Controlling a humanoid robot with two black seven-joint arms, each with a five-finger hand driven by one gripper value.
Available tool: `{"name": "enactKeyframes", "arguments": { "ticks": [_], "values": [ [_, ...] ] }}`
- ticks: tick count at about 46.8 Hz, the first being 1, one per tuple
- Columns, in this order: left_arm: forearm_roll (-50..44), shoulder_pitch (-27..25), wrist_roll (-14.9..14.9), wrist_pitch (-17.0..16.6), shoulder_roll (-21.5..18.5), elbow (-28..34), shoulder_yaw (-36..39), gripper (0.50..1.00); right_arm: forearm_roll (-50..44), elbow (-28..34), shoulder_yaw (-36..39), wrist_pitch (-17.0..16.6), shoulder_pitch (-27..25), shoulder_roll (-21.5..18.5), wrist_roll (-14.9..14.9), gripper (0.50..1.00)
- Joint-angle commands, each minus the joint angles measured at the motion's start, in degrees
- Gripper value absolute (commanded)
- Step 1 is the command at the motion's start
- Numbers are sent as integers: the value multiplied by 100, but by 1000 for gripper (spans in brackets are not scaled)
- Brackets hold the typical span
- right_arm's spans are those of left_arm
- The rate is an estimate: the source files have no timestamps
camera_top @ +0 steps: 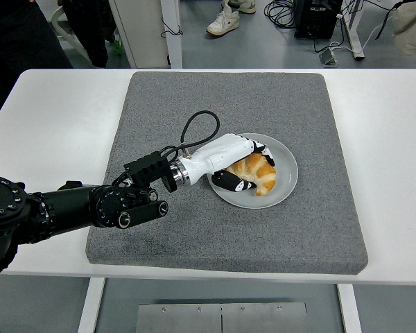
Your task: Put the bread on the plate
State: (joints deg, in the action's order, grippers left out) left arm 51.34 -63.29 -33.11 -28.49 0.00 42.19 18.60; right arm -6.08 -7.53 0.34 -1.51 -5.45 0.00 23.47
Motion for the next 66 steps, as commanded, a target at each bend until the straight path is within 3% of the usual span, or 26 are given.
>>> {"name": "enactKeyframes", "arguments": {
  "ticks": [1, 44, 60, 66],
  "values": [
    [-1, 10, -2, 1, 0, 0, -5, 500, 2, -3, 1, 1, 0, 0, 0, 1000],
    [-98, 89, -2, 1, 0, -35, -58, 500, -7, -3, -8, 1, 0, 0, 0, 1000],
    [-159, 124, 6, 1, 0, -35, -84, 634, 2, 6, 1, 1, -9, 0, 0, 1000],
    [-352, 124, 6, 1, 0, -35, -146, 714, 2, -3, -8, 1, -9, 0, 0, 1000]
  ]
}}
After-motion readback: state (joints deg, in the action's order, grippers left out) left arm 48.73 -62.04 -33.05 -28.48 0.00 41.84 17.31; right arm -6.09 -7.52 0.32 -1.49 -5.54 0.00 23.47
